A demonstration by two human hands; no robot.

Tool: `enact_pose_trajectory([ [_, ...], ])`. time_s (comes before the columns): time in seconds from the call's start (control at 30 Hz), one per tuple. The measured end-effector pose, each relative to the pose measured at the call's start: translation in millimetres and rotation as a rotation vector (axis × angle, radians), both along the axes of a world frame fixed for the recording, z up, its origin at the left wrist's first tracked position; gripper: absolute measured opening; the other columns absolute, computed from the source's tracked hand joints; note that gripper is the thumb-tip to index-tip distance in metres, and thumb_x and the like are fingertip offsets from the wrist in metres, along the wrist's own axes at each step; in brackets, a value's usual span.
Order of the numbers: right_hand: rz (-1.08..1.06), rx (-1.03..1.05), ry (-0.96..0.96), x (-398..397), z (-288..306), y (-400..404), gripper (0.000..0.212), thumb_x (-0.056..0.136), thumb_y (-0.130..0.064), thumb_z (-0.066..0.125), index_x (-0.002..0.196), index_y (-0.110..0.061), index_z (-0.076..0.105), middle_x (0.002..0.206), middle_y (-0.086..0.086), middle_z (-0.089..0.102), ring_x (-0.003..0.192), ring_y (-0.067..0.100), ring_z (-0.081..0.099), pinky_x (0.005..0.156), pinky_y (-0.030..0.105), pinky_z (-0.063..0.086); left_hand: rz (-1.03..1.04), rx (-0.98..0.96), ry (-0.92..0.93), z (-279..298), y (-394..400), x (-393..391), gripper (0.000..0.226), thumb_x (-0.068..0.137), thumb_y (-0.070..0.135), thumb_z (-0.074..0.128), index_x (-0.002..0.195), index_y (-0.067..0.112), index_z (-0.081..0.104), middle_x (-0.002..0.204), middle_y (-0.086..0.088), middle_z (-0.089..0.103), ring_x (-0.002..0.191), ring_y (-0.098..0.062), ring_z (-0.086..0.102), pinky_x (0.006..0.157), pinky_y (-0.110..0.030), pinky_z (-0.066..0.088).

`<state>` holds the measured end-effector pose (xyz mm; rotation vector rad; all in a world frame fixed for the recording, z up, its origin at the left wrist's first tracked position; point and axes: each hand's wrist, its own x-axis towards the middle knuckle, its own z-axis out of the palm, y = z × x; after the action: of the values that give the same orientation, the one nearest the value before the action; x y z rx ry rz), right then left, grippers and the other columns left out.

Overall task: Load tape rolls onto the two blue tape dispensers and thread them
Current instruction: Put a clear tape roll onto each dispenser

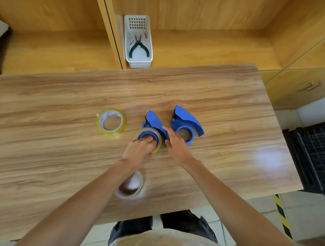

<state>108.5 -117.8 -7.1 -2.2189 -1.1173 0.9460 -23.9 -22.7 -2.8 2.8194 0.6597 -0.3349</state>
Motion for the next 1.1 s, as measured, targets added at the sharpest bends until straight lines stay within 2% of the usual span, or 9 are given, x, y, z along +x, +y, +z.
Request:
enact_pose_trajectory([
  [0.1, -0.005, -0.020, 0.004, 1.3, 1.2, -0.5, 0.053, 0.101, -0.008, 0.042, 0.151, -0.019, 0.029, 0.139, 0.019, 0.049, 0.116, 0.038, 0.055, 0.090, 0.045, 0.047, -0.010, 0.020, 0.015, -3.3, 0.6, 4.2, 0.040, 0.083, 0.025, 0.070, 0.119, 0.014, 0.057, 0.117, -0.001, 0.060, 0.110, -0.021, 0.061, 0.074, -0.038, 0.052],
  [0.27, -0.036, -0.015, 0.023, 1.1, 4.4, -1.1, 0.054, 0.100, -0.004, 0.039, 0.151, -0.021, 0.030, 0.138, 0.017, 0.052, 0.117, 0.035, 0.056, 0.090, 0.045, 0.049, 0.002, -0.001, 0.064, -8.0, -0.6, 3.6, 0.061, 0.044, 0.031, 0.094, 0.096, 0.012, 0.068, 0.090, -0.002, 0.071, 0.088, -0.023, 0.068, 0.064, -0.037, 0.056],
  [0.4, -0.072, 0.027, 0.067, -3.2, 4.9, -2.9, 0.056, 0.097, 0.005, 0.038, 0.148, -0.017, 0.035, 0.139, 0.015, 0.053, 0.129, 0.029, 0.051, 0.098, 0.039, 0.047, 0.012, -0.088, 0.009, -11.7, -1.5, 0.7, 0.053, 0.059, 0.025, 0.088, 0.105, 0.009, 0.064, 0.101, -0.006, 0.069, 0.098, -0.027, 0.065, 0.073, -0.041, 0.054],
  [0.47, -0.117, 0.035, 0.096, -3.7, 5.6, -3.6, 0.058, 0.094, 0.010, 0.037, 0.146, -0.016, 0.037, 0.142, 0.012, 0.052, 0.132, 0.024, 0.050, 0.092, 0.027, 0.044, 0.018, -0.111, -0.031, -14.4, 0.5, -3.0, 0.049, 0.057, 0.020, 0.089, 0.098, 0.009, 0.065, 0.095, -0.006, 0.070, 0.093, -0.027, 0.066, 0.068, -0.040, 0.055],
  [0.63, -0.150, 0.047, 0.183, -6.7, 3.3, 0.2, 0.061, 0.093, 0.011, 0.039, 0.147, -0.016, 0.034, 0.139, 0.012, 0.054, 0.124, 0.025, 0.056, 0.084, 0.023, 0.041, 0.026, -0.103, -0.118, -18.1, 1.1, -9.6, 0.048, 0.047, 0.020, 0.094, 0.085, 0.014, 0.066, 0.080, 0.001, 0.071, 0.079, -0.023, 0.070, 0.052, -0.033, 0.053],
  [0.8, -0.139, 0.042, 0.208, -1.3, 2.3, -1.0, 0.056, 0.094, 0.008, 0.039, 0.145, -0.015, 0.036, 0.140, 0.014, 0.053, 0.132, 0.025, 0.050, 0.097, 0.032, 0.045, 0.038, -0.249, -0.215, -15.4, 15.0, -7.2, 0.026, 0.075, 0.024, 0.077, 0.095, 0.010, 0.068, 0.095, -0.005, 0.073, 0.094, -0.028, 0.067, 0.071, -0.040, 0.053],
  [0.93, -0.194, 0.118, 0.112, 24.6, 4.0, -3.7, 0.048, 0.098, 0.004, 0.037, 0.141, -0.015, 0.044, 0.134, 0.009, 0.058, 0.122, 0.022, 0.057, 0.093, 0.031, 0.048, 0.159, -0.176, -0.408, -7.2, 51.0, -18.4, 0.032, 0.093, 0.036, 0.048, 0.090, 0.010, 0.065, 0.089, -0.005, 0.068, 0.080, -0.027, 0.063, 0.060, -0.038, 0.053],
  [1.0, -0.226, 0.163, 0.022, 42.6, 5.2, -6.1, 0.049, 0.096, 0.004, 0.035, 0.137, -0.016, 0.050, 0.133, 0.003, 0.059, 0.121, 0.018, 0.057, 0.094, 0.028, 0.048, 0.281, -0.071, -0.380, -10.8, 76.8, -28.7, 0.025, 0.092, 0.032, 0.060, 0.103, 0.010, 0.064, 0.099, -0.009, 0.067, 0.091, -0.031, 0.063, 0.071, -0.043, 0.052],
  [1.1, -0.206, 0.147, -0.174, 67.5, 0.5, -12.2, 0.054, 0.090, 0.008, 0.040, 0.134, -0.020, 0.053, 0.136, 0.001, 0.056, 0.129, 0.018, 0.047, 0.100, 0.029, 0.044, 0.369, -0.060, -0.077, -15.6, 104.6, -39.4, 0.058, 0.075, 0.026, 0.081, 0.123, 0.006, 0.056, 0.116, -0.020, 0.065, 0.113, -0.042, 0.056, 0.097, -0.053, 0.041],
])
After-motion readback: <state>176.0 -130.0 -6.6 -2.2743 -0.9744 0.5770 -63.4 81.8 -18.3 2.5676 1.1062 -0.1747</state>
